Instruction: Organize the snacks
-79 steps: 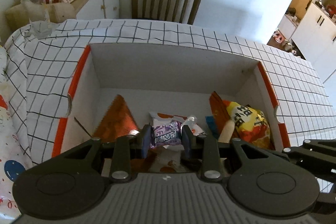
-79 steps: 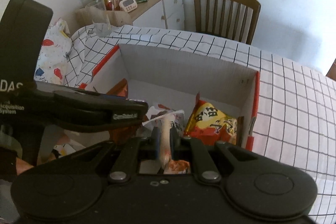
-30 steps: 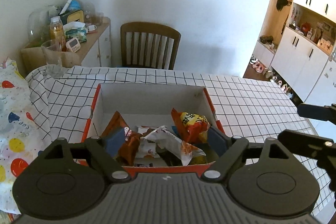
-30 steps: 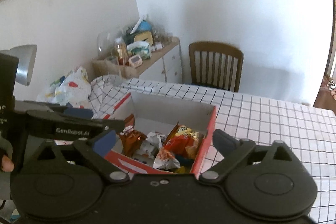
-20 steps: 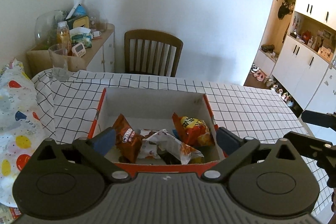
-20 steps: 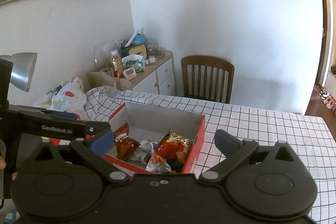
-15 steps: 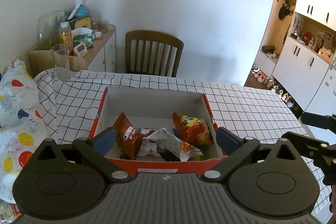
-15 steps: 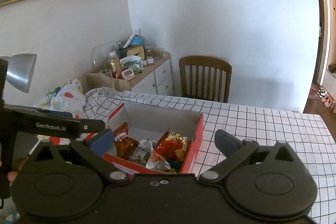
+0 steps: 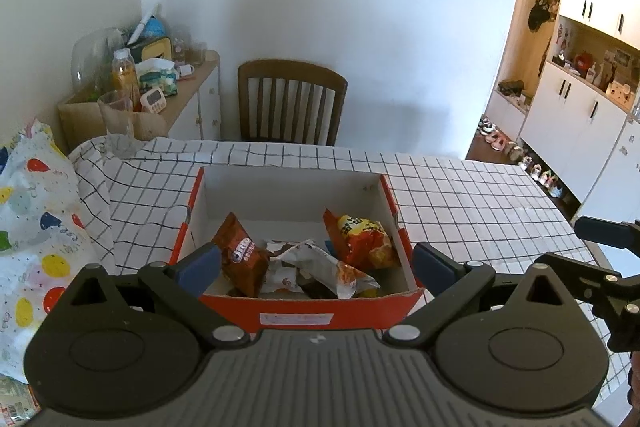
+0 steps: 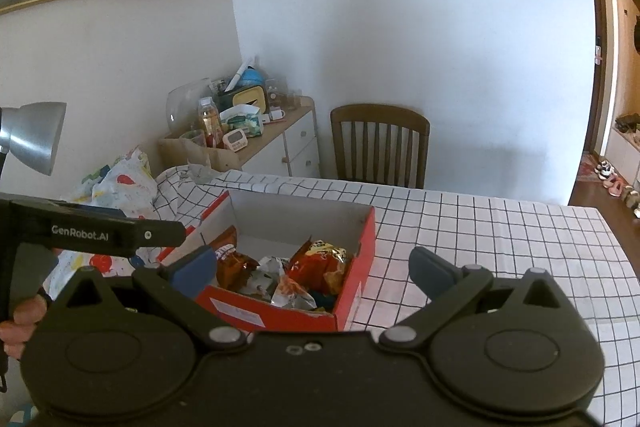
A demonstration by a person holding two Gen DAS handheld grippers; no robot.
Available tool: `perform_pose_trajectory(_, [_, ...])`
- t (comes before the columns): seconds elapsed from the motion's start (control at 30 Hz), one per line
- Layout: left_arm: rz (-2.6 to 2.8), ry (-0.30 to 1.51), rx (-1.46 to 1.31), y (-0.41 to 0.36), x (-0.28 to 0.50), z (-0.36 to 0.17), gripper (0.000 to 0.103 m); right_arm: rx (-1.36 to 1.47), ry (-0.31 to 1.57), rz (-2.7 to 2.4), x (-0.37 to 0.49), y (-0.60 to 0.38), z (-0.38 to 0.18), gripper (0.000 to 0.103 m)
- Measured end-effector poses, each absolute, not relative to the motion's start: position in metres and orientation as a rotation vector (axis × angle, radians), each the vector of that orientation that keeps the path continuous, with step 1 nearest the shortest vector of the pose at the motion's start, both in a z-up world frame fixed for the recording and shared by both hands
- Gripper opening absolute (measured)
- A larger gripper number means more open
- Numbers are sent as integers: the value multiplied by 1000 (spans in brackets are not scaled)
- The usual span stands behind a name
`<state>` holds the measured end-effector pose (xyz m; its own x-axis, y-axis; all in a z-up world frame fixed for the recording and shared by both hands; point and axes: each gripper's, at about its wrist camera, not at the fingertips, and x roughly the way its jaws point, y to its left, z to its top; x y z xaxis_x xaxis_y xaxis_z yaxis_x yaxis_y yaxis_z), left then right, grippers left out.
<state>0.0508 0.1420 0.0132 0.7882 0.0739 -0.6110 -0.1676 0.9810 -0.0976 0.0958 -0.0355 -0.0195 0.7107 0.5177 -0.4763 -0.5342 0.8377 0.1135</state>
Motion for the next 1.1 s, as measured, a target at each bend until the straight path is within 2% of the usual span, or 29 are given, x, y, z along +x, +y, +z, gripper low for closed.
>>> perform_pose_trajectory(1.1, [138,694,-133,133,56,8,102,-17,525,562,92,-44,-21,103])
